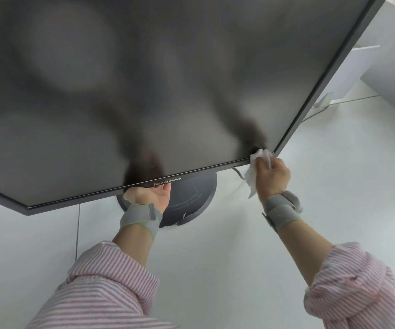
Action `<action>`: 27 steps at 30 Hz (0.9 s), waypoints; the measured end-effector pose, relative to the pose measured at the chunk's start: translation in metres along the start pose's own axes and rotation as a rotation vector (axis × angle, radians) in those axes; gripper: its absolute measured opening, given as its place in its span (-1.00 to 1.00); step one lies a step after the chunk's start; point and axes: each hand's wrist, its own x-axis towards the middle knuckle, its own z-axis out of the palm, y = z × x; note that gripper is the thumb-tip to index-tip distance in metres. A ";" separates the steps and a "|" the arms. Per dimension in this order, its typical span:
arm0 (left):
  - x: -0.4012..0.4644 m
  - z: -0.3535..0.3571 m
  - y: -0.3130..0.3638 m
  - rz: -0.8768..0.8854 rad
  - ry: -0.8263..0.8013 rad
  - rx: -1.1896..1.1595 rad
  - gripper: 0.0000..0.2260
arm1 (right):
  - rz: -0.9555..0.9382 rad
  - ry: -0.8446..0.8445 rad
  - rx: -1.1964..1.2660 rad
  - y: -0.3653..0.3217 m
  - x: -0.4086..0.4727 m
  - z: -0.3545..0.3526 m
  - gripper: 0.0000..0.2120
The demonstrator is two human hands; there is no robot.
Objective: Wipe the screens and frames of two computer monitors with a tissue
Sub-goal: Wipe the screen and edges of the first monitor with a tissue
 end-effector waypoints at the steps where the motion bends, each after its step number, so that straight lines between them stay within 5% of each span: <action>1: -0.001 0.000 0.001 -0.003 0.002 0.000 -0.56 | -0.015 -0.046 0.009 -0.005 -0.011 0.005 -0.62; 6: -0.006 -0.005 0.010 -0.049 -0.062 0.003 -0.58 | -0.236 -0.138 -0.106 -0.026 -0.063 0.038 -0.63; 10: -0.014 -0.033 0.027 -0.087 -0.091 0.247 -0.65 | -0.301 -0.186 -0.091 -0.039 -0.094 0.057 -0.65; 17: -0.006 -0.083 0.139 0.026 0.033 0.308 -0.63 | -0.262 -0.253 -0.120 -0.067 -0.158 0.104 -0.76; 21: -0.003 -0.098 0.212 0.088 -0.037 0.360 -0.67 | -0.256 -0.284 -0.110 -0.092 -0.208 0.136 -0.69; 27: -0.004 -0.093 0.259 0.083 -0.287 0.882 -0.59 | -0.275 -0.342 -0.124 -0.123 -0.274 0.184 -0.76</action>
